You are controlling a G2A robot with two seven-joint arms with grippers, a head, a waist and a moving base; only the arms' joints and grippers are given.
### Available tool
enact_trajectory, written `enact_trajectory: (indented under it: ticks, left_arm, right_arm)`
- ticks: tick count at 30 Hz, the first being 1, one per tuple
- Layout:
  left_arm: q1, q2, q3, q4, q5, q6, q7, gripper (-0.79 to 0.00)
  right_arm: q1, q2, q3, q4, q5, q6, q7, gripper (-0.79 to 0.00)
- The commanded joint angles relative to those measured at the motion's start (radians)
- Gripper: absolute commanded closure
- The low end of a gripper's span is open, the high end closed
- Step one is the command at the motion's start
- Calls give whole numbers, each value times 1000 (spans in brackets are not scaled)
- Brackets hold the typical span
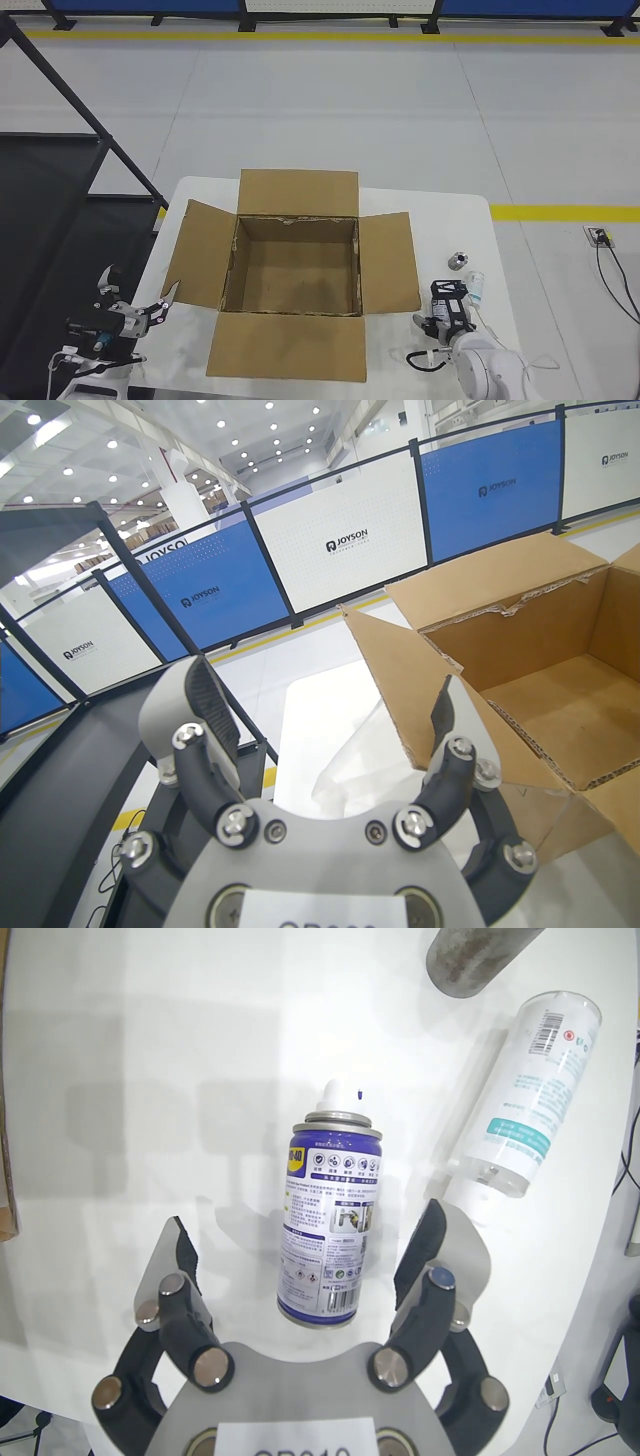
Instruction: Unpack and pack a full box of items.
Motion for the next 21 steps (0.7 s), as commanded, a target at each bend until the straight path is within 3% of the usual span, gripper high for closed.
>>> enact_trajectory:
  ticks: [1,9,11,13,14,21]
  left_arm:
    - [-2,0,-1,3,-2,-2,-2,-785]
    - [-8,0,-6,6,-5,-6,5,-785]
    - [-9,0,-7,7,-5,-7,5,-785]
    - [-9,0,-7,7,-5,-8,5,-785]
    - [-9,0,-7,7,-5,-8,5,-785]
    - [-9,0,-9,8,-7,-11,11,-785]
  right_arm:
    - [7,0,4,11,6,-5,11,-342]
    - [44,1,8,61,20,-20,48,-320]
    - [48,1,7,66,17,-16,51,-240]
    - [49,0,8,61,20,-8,39,-37]
    - [45,-1,13,50,30,-2,20,0]
    - [-55,2,53,-119,65,-11,-112,0]
